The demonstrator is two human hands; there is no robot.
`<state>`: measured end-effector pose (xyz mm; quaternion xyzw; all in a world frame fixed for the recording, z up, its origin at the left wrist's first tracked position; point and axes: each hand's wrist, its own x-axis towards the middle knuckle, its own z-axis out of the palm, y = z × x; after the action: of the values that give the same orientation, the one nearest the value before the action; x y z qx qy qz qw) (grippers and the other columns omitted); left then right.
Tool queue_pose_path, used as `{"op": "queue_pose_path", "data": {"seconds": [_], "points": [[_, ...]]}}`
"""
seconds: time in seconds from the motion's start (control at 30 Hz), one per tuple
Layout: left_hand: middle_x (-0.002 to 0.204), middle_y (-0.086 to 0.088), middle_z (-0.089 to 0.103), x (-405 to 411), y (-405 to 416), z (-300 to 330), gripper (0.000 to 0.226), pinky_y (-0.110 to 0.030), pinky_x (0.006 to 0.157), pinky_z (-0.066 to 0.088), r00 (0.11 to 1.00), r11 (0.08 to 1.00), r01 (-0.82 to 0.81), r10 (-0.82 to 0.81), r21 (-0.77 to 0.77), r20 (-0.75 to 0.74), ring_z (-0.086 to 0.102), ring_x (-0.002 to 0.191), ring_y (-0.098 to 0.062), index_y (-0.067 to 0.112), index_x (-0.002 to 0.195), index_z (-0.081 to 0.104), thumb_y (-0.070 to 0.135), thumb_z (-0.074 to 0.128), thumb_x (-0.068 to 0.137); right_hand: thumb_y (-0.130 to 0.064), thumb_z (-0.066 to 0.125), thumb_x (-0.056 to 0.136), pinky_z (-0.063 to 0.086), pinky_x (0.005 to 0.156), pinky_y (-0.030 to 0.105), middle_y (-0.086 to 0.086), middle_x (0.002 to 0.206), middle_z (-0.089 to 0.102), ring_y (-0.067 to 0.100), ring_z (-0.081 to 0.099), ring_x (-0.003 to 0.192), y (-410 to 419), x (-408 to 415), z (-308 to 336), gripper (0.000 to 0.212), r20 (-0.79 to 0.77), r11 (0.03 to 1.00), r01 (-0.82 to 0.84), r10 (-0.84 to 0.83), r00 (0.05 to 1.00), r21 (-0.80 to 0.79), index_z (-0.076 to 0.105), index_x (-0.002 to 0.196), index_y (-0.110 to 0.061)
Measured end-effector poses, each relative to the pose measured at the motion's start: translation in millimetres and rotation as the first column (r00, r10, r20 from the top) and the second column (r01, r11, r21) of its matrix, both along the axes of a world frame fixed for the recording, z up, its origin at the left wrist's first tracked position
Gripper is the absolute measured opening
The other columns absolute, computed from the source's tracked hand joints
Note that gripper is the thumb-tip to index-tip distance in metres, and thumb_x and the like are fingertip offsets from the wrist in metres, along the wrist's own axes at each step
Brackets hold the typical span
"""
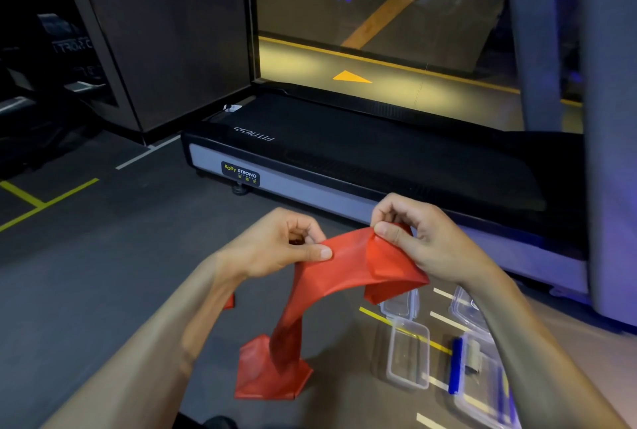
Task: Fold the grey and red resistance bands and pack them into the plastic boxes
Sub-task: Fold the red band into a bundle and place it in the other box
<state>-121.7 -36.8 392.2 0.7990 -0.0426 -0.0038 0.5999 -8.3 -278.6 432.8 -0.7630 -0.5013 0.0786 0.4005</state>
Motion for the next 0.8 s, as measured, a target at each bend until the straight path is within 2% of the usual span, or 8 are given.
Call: {"op": "queue_pose_path", "data": {"seconds": [0.2, 0.3, 0.4, 0.53, 0.57, 0.67, 0.73, 0.8], "points": [[0.084, -0.014, 0.069, -2.8, 1.4, 4.6, 0.007, -0.025, 0.077, 0.051, 1.0, 0.994, 0.015, -0.013, -0.108, 0.026, 0.061, 0.08, -0.018, 0.013, 0.084, 0.075, 0.018, 0.08, 0.085, -0.015, 0.06, 0.1, 0.046, 0.075, 0.025, -0.002, 0.087, 0.062, 0.014, 0.056, 0.078, -2.0, -0.1, -0.7, 0.006, -0.059, 0.998, -0.035, 0.038, 0.998, 0.057, 0.063, 0.095, -0.017], [0.081, -0.013, 0.071, -2.0, 3.1, 5.7, 0.012, -0.032, 0.075, 0.052, 0.998, 0.999, -0.044, 0.042, 0.033, 0.038, 0.064, 0.077, -0.014, 0.011, 0.086, 0.075, 0.023, 0.079, 0.085, -0.009, 0.061, 0.101, 0.046, 0.076, 0.028, 0.0, 0.088, 0.063, 0.023, 0.057, 0.081, -2.1, -2.0, -3.4, 0.009, -0.078, 0.998, -0.043, 0.046, 0.996, 0.045, 0.063, 0.095, -0.016], [0.08, -0.007, 0.073, -2.4, 4.6, 8.3, 0.012, -0.033, 0.073, 0.052, 0.995, 0.994, -0.072, 0.066, 0.086, 0.069, 0.064, 0.075, -0.011, 0.013, 0.087, 0.076, 0.024, 0.078, 0.086, -0.012, 0.061, 0.102, 0.046, 0.075, 0.027, 0.0, 0.089, 0.063, 0.021, 0.057, 0.081, -2.0, -0.7, -3.1, 0.008, -0.059, 0.999, -0.021, 0.024, 0.998, 0.05, 0.063, 0.096, -0.017], [0.083, -0.005, 0.076, -4.8, 5.0, 12.4, 0.008, -0.047, 0.076, 0.057, 0.992, 0.967, -0.097, 0.075, 0.234, 0.103, 0.068, 0.074, -0.014, 0.019, 0.086, 0.077, 0.026, 0.079, 0.088, -0.018, 0.06, 0.1, 0.048, 0.076, 0.034, -0.002, 0.089, 0.064, 0.018, 0.059, 0.082, 0.4, 1.0, -9.1, 0.007, -0.042, 1.0, 0.009, -0.009, 0.999, 0.014, 0.062, 0.096, -0.023], [0.083, -0.004, 0.076, -6.7, 4.0, 15.4, 0.006, -0.046, 0.076, 0.057, 0.989, 0.962, -0.1, 0.068, 0.256, 0.131, 0.068, 0.074, -0.014, 0.02, 0.086, 0.076, 0.025, 0.079, 0.089, -0.017, 0.061, 0.1, 0.048, 0.076, 0.033, -0.003, 0.089, 0.064, 0.017, 0.06, 0.082, 1.2, 0.4, -8.7, 0.009, -0.038, 1.0, 0.008, -0.008, 0.999, 0.013, 0.062, 0.095, -0.025], [0.086, -0.009, 0.076, -8.9, 3.8, 24.5, 0.006, -0.036, 0.073, 0.055, 0.979, 0.986, -0.12, 0.098, 0.116, 0.181, 0.068, 0.076, -0.014, 0.013, 0.088, 0.076, 0.019, 0.076, 0.089, -0.011, 0.061, 0.101, 0.047, 0.075, 0.029, 0.001, 0.089, 0.063, 0.019, 0.059, 0.08, 0.6, 2.3, -3.2, 0.009, -0.061, 0.993, 0.004, 0.003, 0.998, 0.114, 0.063, 0.096, -0.018], [0.082, -0.006, 0.075, -7.4, 4.0, 26.1, 0.007, -0.029, 0.07, 0.052, 0.985, 0.985, -0.109, 0.088, 0.136, 0.149, 0.065, 0.073, -0.009, 0.012, 0.087, 0.075, 0.02, 0.076, 0.088, -0.009, 0.061, 0.101, 0.046, 0.075, 0.027, 0.002, 0.089, 0.063, 0.018, 0.058, 0.08, 2.0, 3.5, -5.1, 0.007, -0.072, 0.991, 0.005, 0.005, 0.997, 0.133, 0.063, 0.096, -0.014], [0.081, -0.006, 0.074, -9.7, 4.6, 29.4, 0.006, -0.026, 0.07, 0.05, 0.986, 0.982, -0.104, 0.082, 0.16, 0.143, 0.064, 0.072, -0.007, 0.013, 0.086, 0.075, 0.019, 0.076, 0.088, -0.016, 0.061, 0.101, 0.047, 0.077, 0.031, 0.001, 0.088, 0.063, 0.021, 0.059, 0.081, 8.2, 1.2, -9.3, 0.006, -0.063, 0.995, -0.025, 0.031, 0.998, 0.092, 0.063, 0.095, -0.016]]}}
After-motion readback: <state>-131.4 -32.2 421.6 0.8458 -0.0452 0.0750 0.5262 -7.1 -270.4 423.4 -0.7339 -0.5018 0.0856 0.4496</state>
